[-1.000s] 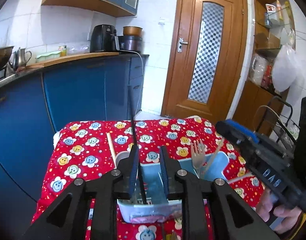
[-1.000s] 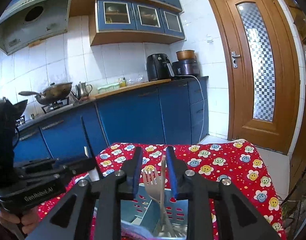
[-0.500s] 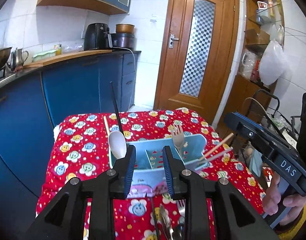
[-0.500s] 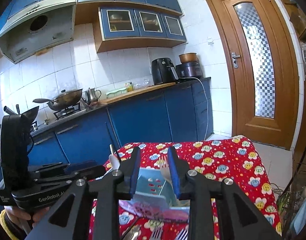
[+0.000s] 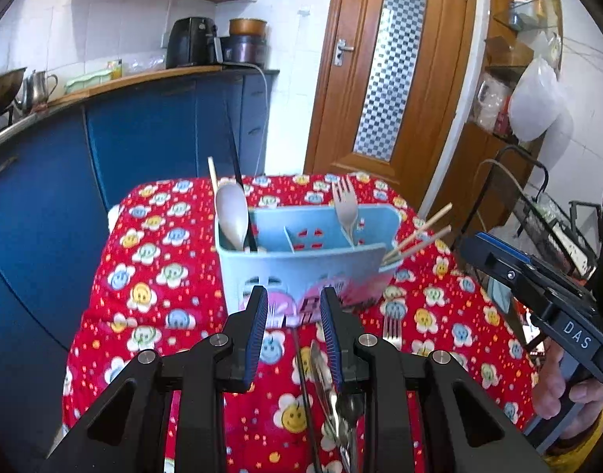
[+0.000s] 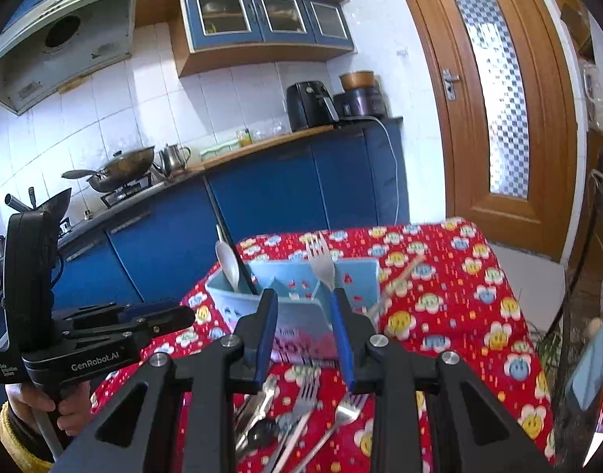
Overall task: Organize utensils
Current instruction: 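Withdraw both tools from the caddy back over the loose utensils, then grasp another black chopstick with the left tool while the right tool grasps a metal fork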
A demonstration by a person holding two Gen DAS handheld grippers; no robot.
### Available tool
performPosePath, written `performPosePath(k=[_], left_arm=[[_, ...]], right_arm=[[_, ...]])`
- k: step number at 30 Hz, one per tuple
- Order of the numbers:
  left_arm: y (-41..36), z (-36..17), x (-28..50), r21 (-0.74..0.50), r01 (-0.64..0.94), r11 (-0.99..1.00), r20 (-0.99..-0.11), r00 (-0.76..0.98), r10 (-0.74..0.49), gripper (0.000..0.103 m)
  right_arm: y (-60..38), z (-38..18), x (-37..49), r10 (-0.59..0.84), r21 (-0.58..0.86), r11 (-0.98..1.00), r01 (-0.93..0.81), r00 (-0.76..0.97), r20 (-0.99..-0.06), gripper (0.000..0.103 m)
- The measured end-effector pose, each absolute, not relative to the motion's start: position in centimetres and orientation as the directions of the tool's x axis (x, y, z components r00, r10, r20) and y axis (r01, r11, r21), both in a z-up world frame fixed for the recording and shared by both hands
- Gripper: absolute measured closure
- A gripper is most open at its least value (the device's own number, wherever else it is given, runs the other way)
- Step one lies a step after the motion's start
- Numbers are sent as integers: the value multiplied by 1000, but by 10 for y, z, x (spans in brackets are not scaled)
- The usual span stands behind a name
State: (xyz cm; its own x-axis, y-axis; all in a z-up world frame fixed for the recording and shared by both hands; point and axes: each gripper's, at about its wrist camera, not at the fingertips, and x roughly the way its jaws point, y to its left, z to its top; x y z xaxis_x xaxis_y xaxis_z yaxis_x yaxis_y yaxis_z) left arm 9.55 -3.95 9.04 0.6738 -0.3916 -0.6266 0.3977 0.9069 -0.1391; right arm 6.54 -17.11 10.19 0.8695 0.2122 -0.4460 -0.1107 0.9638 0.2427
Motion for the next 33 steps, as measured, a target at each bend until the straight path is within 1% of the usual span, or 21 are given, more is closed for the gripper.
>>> performPosePath(k=[9,17,22,29,33], left_arm=[[-49,55,105,-165,382,909,-706,598,-379,75],[-62,27,125,-143,366,919,-760,555,-339,75],[-69,13,141,-111,360,926,-793,530,-301,75],[-76,-1,156,-106,357,928,-827,487,-281,75],[-78,-10,165,-126,355,927,-849,444,-285,75]], right_arm=[[-181,74,60,188,258,965,-55,830,-525,73],[-193,50,61,182,285,958,-15,801,-570,73],[-199,41,63,185,300,954,-2,791,-584,72],[-205,34,66,193,317,948,7,781,-593,71],[-206,31,67,198,324,946,8,776,-598,71]])
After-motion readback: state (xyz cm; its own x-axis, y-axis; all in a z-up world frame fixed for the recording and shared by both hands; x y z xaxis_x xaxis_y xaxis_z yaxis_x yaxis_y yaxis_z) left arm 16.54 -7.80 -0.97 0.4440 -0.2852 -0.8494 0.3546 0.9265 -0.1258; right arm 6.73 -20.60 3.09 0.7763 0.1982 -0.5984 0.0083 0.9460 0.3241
